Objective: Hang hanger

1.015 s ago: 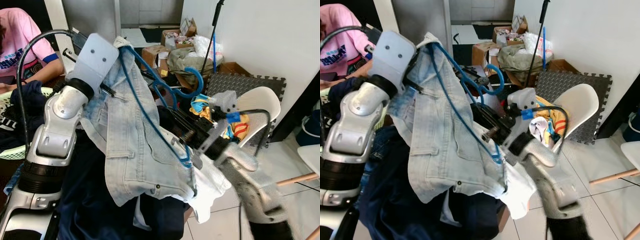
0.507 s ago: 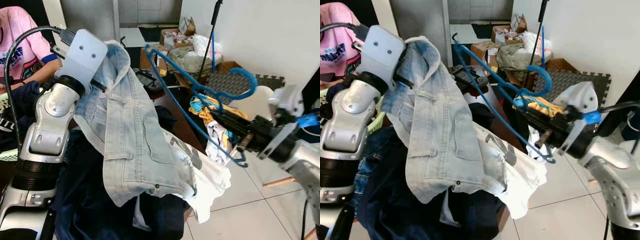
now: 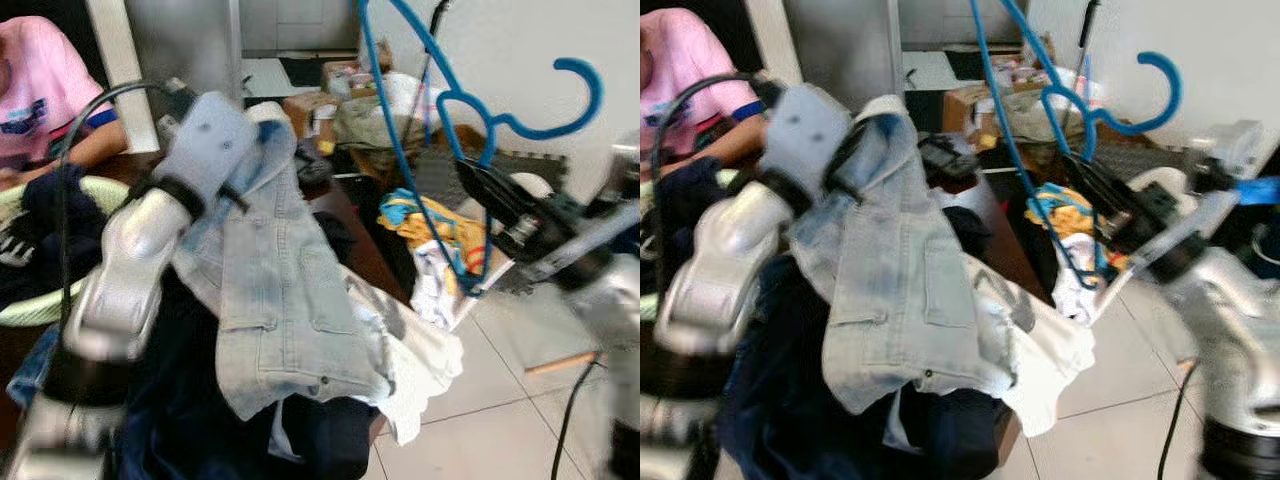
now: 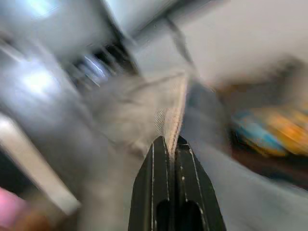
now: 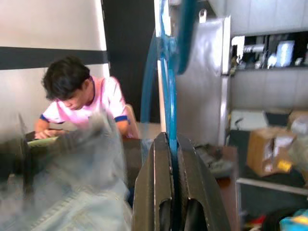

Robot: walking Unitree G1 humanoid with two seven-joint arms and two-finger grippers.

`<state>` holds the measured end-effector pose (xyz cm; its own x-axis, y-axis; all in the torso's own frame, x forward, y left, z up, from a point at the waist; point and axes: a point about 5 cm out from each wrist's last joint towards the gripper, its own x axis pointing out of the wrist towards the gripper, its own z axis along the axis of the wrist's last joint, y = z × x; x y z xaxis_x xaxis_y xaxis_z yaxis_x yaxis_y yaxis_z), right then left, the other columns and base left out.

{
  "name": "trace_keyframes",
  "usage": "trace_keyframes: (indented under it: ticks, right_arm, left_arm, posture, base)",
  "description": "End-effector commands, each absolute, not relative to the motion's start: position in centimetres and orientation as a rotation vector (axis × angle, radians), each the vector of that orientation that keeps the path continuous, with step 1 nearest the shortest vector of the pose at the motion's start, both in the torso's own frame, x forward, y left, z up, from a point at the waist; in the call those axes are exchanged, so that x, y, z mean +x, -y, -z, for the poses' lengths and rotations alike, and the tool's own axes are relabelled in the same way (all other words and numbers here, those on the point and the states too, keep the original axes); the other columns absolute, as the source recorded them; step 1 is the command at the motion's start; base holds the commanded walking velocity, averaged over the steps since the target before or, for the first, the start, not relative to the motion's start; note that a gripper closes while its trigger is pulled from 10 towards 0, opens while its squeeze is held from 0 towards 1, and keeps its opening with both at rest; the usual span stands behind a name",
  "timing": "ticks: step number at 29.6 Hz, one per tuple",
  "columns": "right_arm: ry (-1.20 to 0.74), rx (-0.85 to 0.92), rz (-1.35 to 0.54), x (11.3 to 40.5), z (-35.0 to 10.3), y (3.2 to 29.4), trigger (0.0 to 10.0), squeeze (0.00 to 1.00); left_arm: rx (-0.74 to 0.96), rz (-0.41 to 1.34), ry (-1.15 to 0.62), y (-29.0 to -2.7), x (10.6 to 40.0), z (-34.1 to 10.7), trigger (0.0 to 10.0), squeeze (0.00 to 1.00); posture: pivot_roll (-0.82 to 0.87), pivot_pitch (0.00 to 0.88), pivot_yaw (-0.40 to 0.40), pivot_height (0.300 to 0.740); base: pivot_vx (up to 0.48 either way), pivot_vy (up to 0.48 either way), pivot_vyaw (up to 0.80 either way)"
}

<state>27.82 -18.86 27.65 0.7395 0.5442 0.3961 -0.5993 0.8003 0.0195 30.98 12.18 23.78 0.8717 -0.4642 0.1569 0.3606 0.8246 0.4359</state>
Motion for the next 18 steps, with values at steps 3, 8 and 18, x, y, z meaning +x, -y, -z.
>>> trace_keyframes:
  ticks: [3, 8, 18]
  right_arm:
    - [0.349, 0.152, -0.647, 28.2, -26.8, 17.1, 10.0, 0.00]
    - [0.335, 0.166, -0.688, 28.2, -26.6, 15.9, 10.0, 0.00]
    - [0.277, 0.198, -0.736, 27.9, -25.0, 13.2, 10.0, 0.00]
  left_arm:
    - [0.367, 0.628, 0.063, -9.6, 29.4, -19.2, 10.0, 0.00]
    - [0.415, 0.736, 0.009, -9.0, 28.9, -17.7, 10.0, 1.00]
    - [0.406, 0.726, 0.092, -13.4, 30.3, -21.9, 10.0, 1.00]
  posture:
    - [0.05, 0.074, -0.033, 0.740]
    - [0.04, 0.073, -0.033, 0.740]
    - [0.05, 0.081, -0.040, 0.740]
  base:
    - [0.000, 0.000, 0.00]
    - [0.000, 0.000, 0.00]
    - [0.000, 0.000, 0.00]
